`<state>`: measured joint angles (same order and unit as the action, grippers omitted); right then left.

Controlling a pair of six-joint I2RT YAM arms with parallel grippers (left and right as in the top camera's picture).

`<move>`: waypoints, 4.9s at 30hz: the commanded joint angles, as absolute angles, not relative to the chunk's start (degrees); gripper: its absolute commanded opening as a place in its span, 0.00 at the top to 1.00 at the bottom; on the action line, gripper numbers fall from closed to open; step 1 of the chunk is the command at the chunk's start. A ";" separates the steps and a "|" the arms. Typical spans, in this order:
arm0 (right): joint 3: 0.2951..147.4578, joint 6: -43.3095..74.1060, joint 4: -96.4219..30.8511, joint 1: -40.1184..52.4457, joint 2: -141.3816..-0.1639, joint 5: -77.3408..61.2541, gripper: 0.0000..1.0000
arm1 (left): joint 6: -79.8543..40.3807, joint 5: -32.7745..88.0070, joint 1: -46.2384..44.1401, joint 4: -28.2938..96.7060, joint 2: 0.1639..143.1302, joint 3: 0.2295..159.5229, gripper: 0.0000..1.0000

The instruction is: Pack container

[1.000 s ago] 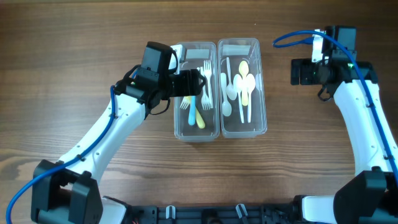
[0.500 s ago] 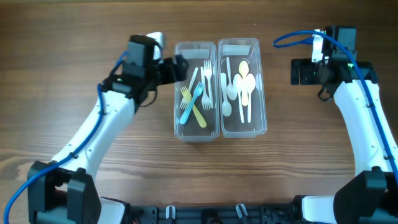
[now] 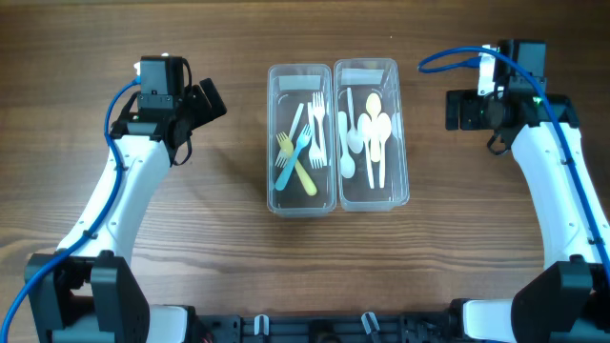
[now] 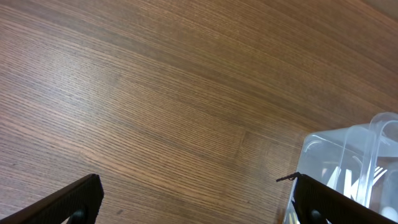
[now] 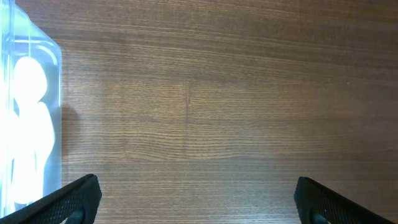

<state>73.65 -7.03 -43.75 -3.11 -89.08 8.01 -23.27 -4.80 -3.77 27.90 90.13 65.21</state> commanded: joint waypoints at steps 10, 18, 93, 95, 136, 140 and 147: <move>74.65 -7.51 -43.72 -3.25 -88.27 9.04 0.00 | -23.81 -5.87 -3.46 27.92 89.58 65.25 0.00; 74.65 -7.51 -43.72 -3.25 -88.27 9.04 0.00 | -23.81 -5.87 -3.46 27.92 89.58 65.25 0.00; 10.48 21.04 -7.88 -1.67 -0.21 -1.61 0.00 | -23.83 -5.87 -3.46 27.92 89.58 65.25 0.00; 8.47 20.99 -6.35 -1.63 -0.21 -1.58 0.00 | -23.81 -5.87 -3.46 27.92 89.58 65.25 0.00; 0.30 1.52 0.47 -0.82 -0.21 -6.04 0.00 | -23.81 -5.87 -3.46 27.92 89.58 65.25 0.00; 0.30 1.52 0.47 -0.82 -0.21 -6.04 0.00 | -23.83 -5.87 -3.46 27.92 89.58 65.25 0.00; 0.30 1.50 0.47 -0.82 -0.21 -6.04 0.01 | -23.81 -5.87 -3.46 27.92 89.58 65.25 0.00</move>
